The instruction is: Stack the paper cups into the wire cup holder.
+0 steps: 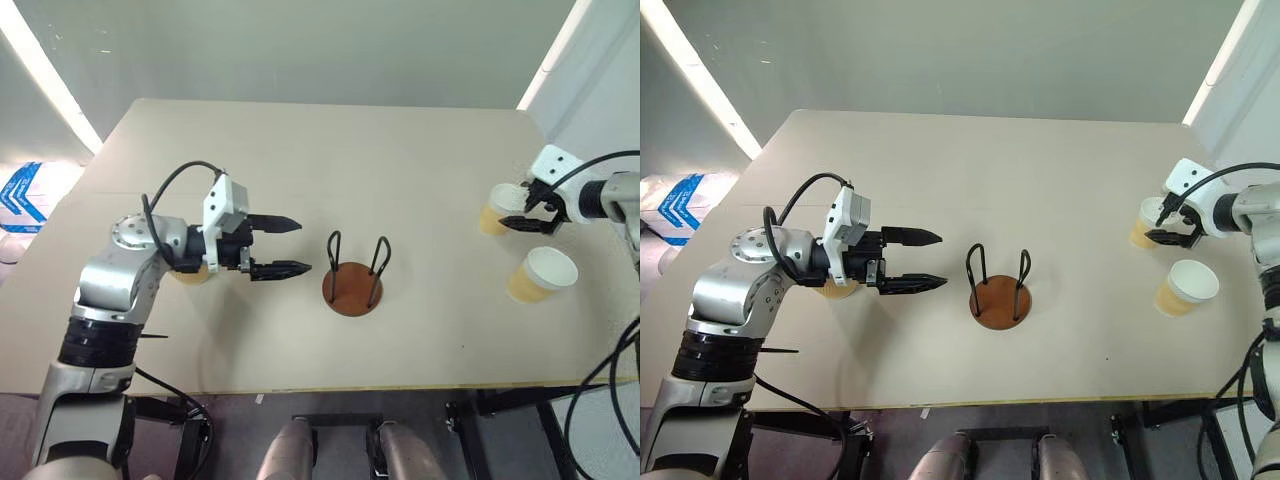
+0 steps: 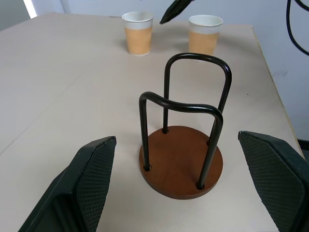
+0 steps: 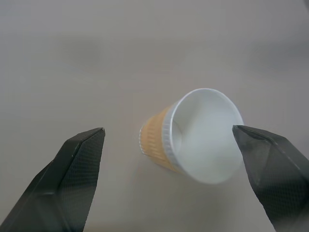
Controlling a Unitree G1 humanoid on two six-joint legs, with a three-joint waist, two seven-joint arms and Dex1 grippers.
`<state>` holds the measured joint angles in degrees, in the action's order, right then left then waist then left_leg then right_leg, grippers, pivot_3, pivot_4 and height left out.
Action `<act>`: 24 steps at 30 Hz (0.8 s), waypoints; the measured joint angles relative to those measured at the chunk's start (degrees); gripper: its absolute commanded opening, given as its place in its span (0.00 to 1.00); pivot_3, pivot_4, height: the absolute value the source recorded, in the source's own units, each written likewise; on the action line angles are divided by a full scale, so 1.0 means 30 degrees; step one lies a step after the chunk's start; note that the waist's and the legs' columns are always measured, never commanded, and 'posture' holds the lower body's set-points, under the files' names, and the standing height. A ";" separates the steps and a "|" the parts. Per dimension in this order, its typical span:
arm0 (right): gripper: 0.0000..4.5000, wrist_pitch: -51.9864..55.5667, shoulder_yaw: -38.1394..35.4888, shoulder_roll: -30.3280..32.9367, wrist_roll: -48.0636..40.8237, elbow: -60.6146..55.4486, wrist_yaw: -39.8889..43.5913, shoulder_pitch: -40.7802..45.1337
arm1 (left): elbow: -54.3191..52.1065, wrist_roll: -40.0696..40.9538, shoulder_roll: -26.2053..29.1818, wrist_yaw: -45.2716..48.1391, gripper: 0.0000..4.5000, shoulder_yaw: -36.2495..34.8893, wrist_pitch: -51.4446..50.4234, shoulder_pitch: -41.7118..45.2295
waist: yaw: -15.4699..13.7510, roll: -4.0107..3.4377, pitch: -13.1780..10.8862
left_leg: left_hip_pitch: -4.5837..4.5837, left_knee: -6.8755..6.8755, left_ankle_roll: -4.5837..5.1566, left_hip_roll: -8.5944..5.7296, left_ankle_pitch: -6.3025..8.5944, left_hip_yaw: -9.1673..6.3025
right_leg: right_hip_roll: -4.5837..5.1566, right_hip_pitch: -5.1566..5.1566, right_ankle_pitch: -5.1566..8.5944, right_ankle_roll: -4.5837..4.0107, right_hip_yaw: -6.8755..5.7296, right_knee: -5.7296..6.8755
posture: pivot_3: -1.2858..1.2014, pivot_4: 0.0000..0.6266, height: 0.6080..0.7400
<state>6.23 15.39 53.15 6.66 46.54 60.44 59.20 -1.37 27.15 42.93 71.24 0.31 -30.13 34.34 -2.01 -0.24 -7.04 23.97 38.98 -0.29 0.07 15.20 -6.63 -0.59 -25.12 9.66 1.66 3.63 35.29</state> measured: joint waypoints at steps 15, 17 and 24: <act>0.62 -0.3649 0.0687 -0.1964 0.3854 0.7196 -0.2260 0.2783 | -0.0296 -0.0015 0.0015 -0.0447 1.00 0.0035 0.0018 -0.0179 | 0.0003 -0.0042 -0.0023 | 0.0000 -0.0055 -0.0028 0.0015 -0.0015 0.0001 | 0.0001 -0.0044 0.0000 -0.0058 -0.0011 0.0023 | 0.52 0.24 1.00; 0.46 -0.3768 0.0676 -0.2160 0.3940 0.7592 -0.2613 0.2928 | -0.0296 -0.0028 0.0015 -0.0447 1.00 0.0086 0.0026 -0.0180 | 0.0003 -0.0050 -0.0027 | 0.0000 -0.0058 -0.0031 0.0015 -0.0016 0.0002 | 0.0001 -0.0049 0.0001 -0.0061 -0.0011 0.0029 | 0.52 0.24 1.00; 0.00 -0.4378 0.0553 -0.2860 0.4189 0.7773 -0.2924 0.2958 | -0.0296 -0.0061 -0.0005 -0.0500 1.00 0.0153 0.0241 -0.0176 | 0.0009 -0.0059 -0.0033 | 0.0000 -0.0093 -0.0063 0.0021 -0.0035 0.0001 | 0.0002 -0.0061 -0.0002 -0.0078 -0.0018 0.0027 | 0.52 0.24 1.00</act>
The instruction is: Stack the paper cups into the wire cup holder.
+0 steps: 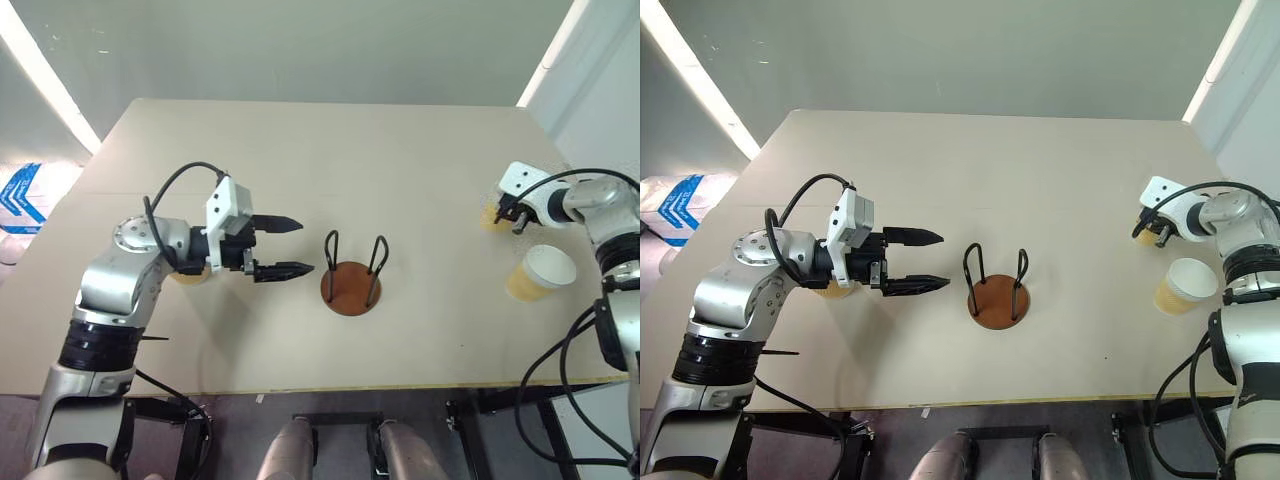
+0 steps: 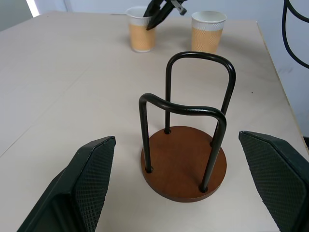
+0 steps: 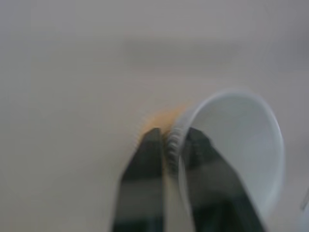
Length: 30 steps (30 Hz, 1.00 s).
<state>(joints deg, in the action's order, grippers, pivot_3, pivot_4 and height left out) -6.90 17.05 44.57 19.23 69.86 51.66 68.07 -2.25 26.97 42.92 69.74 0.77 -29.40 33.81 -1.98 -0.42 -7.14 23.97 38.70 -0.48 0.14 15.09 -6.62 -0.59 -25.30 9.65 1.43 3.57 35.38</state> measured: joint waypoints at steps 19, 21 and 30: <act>0.00 0.1167 -0.1749 0.1100 -0.1668 -0.2861 0.3956 -0.0974 | -0.0308 0.2209 -0.0182 -0.0783 1.00 -0.1846 -0.0569 0.0644 | 0.0002 -0.0009 -0.0005 | -0.0006 -0.0134 -0.0108 0.0011 -0.0088 0.0000 | 0.0000 -0.0029 -0.0015 -0.0045 -0.0019 -0.0012 | 0.52 0.24 1.00; 0.00 0.2045 -0.2262 0.1590 -0.2284 -0.4223 0.4848 -0.0988 | 0.0147 0.2250 -0.0111 -0.0761 1.00 -0.2119 -0.0555 0.0723 | 0.0012 -0.0014 -0.0008 | -0.0006 -0.0152 -0.0121 0.0012 -0.0109 0.0000 | -0.0001 -0.0040 -0.0019 -0.0059 -0.0020 -0.0009 | 0.52 0.24 1.00; 0.00 1.2411 -0.4117 0.4739 -0.7896 -2.1801 0.9646 -0.4569 | 0.1019 0.2377 0.0292 -0.0406 1.00 -0.2932 -0.0243 0.1030 | 0.0143 -0.0038 -0.0022 | -0.0002 -0.0201 -0.0351 0.0059 -0.0257 0.0011 | -0.0044 -0.0052 0.0018 -0.0133 -0.0056 -0.0024 | 0.52 0.24 1.00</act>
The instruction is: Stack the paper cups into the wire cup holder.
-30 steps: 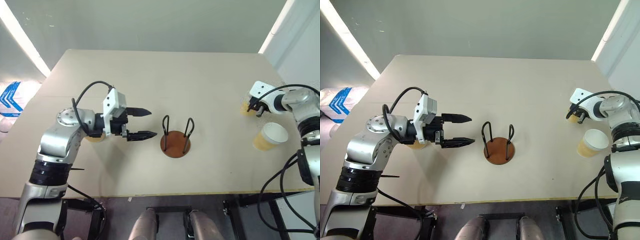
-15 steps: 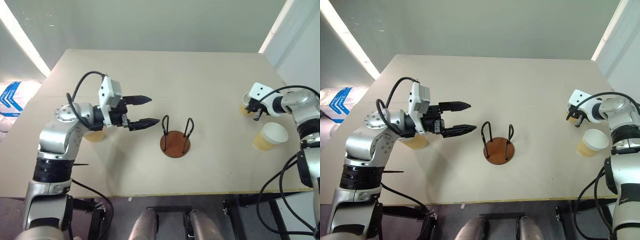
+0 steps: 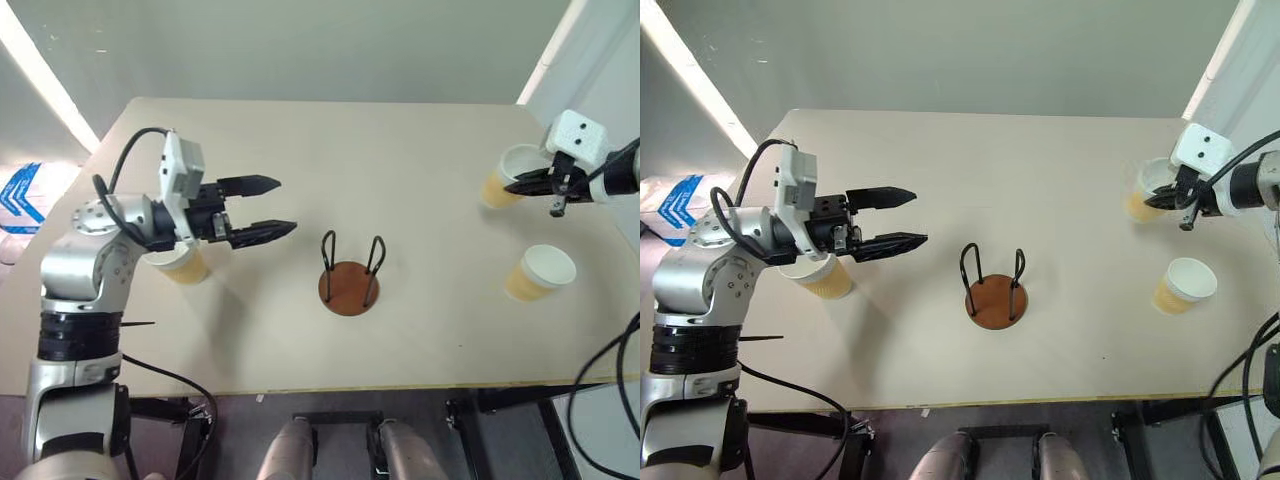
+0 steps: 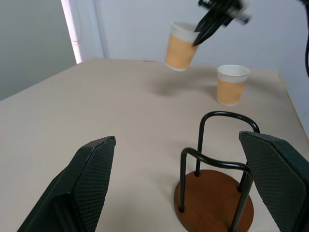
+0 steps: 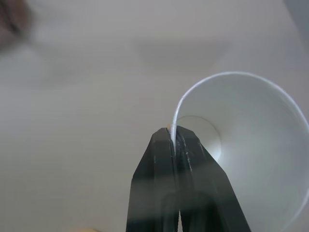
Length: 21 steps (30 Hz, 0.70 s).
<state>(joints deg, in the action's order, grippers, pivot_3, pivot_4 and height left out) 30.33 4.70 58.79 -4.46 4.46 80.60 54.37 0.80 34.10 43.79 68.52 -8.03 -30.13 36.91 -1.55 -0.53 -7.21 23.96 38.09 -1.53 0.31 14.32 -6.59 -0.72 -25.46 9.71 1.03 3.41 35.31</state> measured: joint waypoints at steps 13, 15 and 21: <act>0.00 0.6729 0.1857 -0.1960 -0.4809 -0.9263 -0.1224 0.3083 | -0.0390 0.1842 0.1212 0.1910 1.00 0.0003 -0.1279 0.1627 | 0.0195 0.0029 0.0011 | -0.0001 0.0074 0.0261 0.0031 -0.0002 0.0033 | -0.0023 0.0013 0.0024 -0.0131 0.0016 -0.0010 | 0.52 0.24 1.00; 0.00 0.6454 0.2186 -0.2153 -0.4827 -0.9165 -0.1324 0.3115 | -0.0802 0.1954 0.1896 0.2633 1.00 0.0014 -0.1387 0.1592 | 0.0214 0.0029 0.0010 | -0.0001 0.0069 0.0262 0.0032 -0.0008 0.0034 | -0.0025 0.0005 0.0024 -0.0135 0.0015 0.0001 | 0.52 0.24 1.00; 0.00 0.5611 0.2893 -0.2699 -0.4833 -0.8501 -0.1339 0.3094 | -0.1042 0.1909 0.3192 0.3747 1.00 0.0005 -0.1373 0.1330 | 0.0226 0.0029 0.0011 | 0.0000 0.0066 0.0257 0.0035 -0.0020 0.0034 | -0.0023 -0.0015 0.0046 -0.0169 0.0014 0.0038 | 0.52 0.24 1.00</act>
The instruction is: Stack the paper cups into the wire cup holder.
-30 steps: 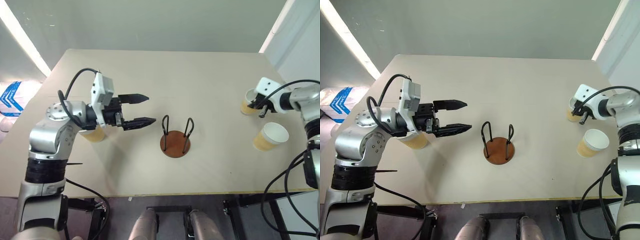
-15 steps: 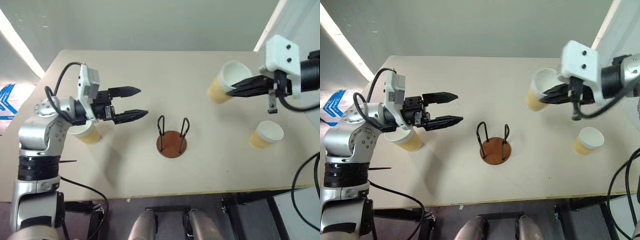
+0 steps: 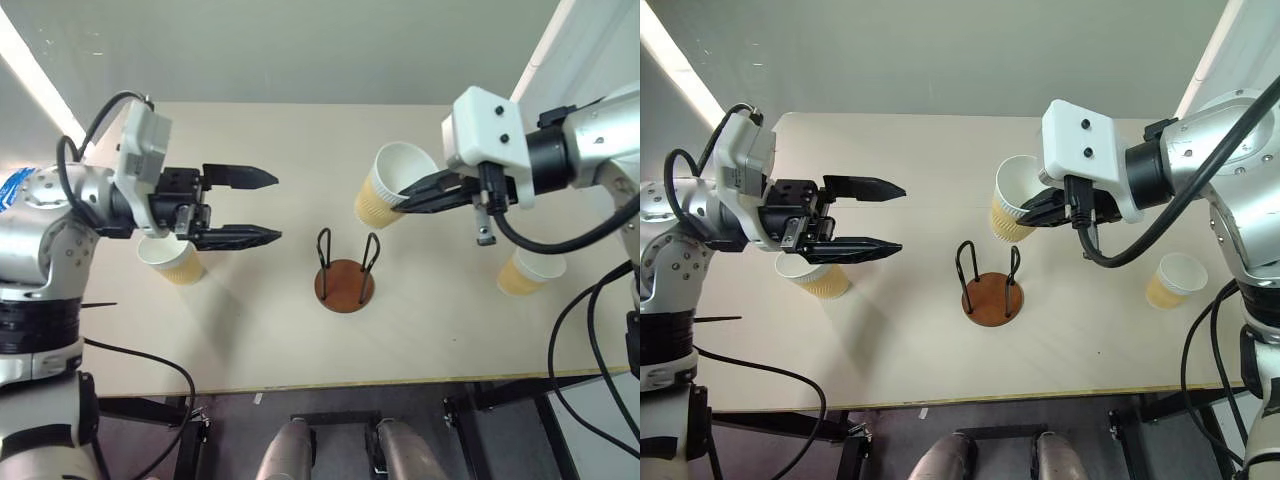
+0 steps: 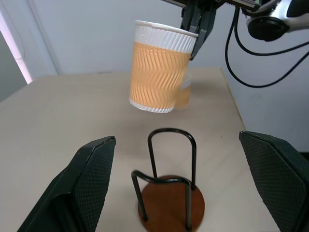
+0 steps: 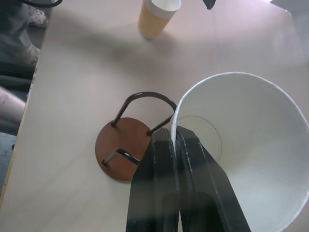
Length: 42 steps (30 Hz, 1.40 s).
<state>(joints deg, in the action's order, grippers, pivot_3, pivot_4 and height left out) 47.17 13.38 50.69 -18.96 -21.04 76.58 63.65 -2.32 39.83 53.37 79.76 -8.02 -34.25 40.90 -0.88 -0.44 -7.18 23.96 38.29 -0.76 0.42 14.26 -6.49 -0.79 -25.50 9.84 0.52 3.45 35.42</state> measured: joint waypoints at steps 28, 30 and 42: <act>0.29 -0.2628 0.3323 -0.2289 0.2001 0.0861 -0.0788 -0.1535 | -0.0434 -0.0526 -0.0642 -0.0827 1.00 0.0403 0.0847 -0.1087 | 0.0067 0.0004 0.0002 | 0.0003 -0.0005 -0.0013 0.0048 -0.0024 0.0074 | 0.0000 -0.0090 -0.0003 -0.0034 -0.0006 0.0169 | 0.52 0.24 1.00; 0.45 -0.2637 0.3322 -0.2287 0.2183 0.0856 -0.0813 -0.1535 | -0.0434 -0.0527 -0.0667 -0.0869 1.00 0.0439 0.0856 -0.1087 | 0.0073 0.0004 0.0003 | 0.0003 -0.0005 -0.0012 0.0054 -0.0024 0.0088 | 0.0001 -0.0091 -0.0002 -0.0036 -0.0004 0.0168 | 0.52 0.24 1.00; 0.99 0.1650 -0.2420 -0.3839 -0.0159 0.1189 -0.5052 -0.2149 | -0.1244 -0.2860 0.0201 -0.2769 1.00 0.0495 0.1997 -0.1850 | 0.0083 0.0006 0.0003 | 0.0004 -0.0002 -0.0008 0.0079 -0.0029 0.0138 | -0.0007 -0.0091 0.0001 -0.0046 0.0012 0.0152 | 0.52 0.24 1.00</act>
<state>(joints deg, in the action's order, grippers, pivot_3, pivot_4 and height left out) 52.12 6.12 39.18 -19.44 -17.48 61.43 57.20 -6.05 31.25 53.97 71.45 -6.53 -28.26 35.35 -0.63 -0.43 -7.17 23.97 38.29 -0.79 0.65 14.18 -6.07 -0.81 -25.77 9.85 0.38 3.49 35.88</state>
